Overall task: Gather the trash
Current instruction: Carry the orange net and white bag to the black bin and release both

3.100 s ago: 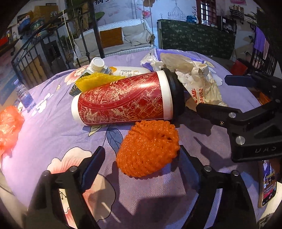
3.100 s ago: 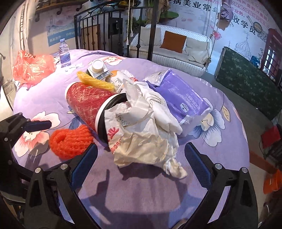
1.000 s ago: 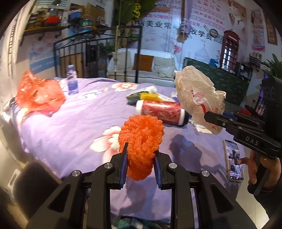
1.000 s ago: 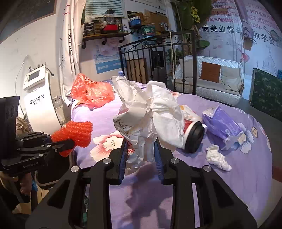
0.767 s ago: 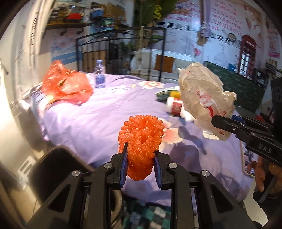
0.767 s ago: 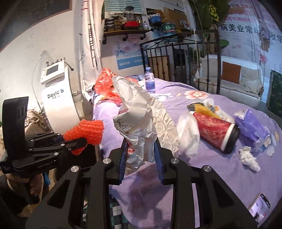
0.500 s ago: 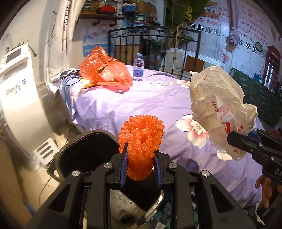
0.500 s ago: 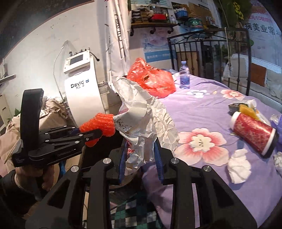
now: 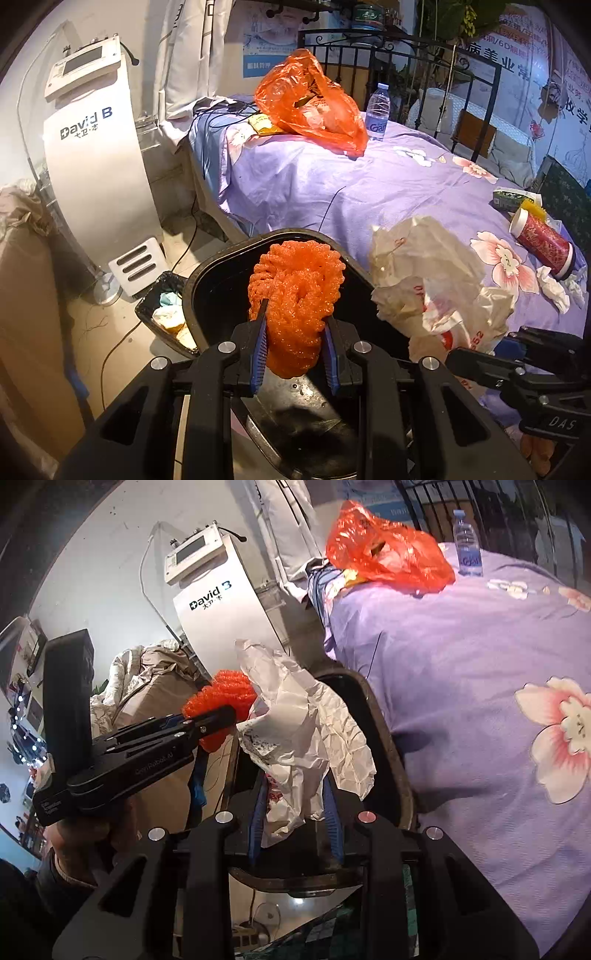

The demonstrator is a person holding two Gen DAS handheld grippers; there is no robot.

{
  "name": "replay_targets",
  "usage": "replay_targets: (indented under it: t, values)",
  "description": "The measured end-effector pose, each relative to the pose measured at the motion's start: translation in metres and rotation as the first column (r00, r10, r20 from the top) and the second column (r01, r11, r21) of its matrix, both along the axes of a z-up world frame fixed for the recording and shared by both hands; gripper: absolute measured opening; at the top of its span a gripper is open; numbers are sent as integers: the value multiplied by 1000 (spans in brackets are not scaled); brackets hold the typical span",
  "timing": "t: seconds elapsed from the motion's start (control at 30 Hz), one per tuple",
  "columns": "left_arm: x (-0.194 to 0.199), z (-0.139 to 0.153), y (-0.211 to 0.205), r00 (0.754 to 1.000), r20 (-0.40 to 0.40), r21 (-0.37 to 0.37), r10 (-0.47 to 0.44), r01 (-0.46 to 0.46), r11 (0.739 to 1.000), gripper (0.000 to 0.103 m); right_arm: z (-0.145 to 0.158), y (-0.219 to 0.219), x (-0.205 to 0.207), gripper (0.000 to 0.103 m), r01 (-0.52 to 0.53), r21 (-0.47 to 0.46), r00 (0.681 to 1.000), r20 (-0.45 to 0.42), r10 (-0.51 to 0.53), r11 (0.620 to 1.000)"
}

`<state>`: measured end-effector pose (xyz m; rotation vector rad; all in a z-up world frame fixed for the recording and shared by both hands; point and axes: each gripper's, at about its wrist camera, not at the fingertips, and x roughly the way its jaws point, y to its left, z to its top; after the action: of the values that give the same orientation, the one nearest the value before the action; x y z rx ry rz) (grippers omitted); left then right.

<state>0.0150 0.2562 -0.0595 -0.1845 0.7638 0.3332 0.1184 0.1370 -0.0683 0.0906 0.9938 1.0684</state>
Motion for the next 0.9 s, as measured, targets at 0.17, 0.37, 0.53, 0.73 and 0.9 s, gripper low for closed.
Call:
replay_targets:
  t: [0.17, 0.37, 0.53, 0.73, 0.9]
  values:
    - [6, -8, 6, 1000, -18, 0, 8, -8, 1000, 25, -30, 26, -1, 30, -36, -81, 998, -46, 32, 996]
    - [16, -25, 13, 997, -72, -31, -1, -1, 1000, 25, -38, 32, -5, 68, -13, -98, 999, -37, 9, 995]
    - [21, -31, 17, 996, -89, -31, 3, -6, 999, 25, -25, 21, -7, 70, 7, -106, 1000, 31, -4, 994]
    - [33, -43, 17, 990, -138, -35, -4, -1, 999, 25, -22, 1, -5, 72, 49, -72, 998, 38, -47, 996]
    - [41, -59, 15, 982, -188, -52, -19, 9, 999, 25, -13, -13, -2, 76, 79, -41, 996, 47, -77, 996]
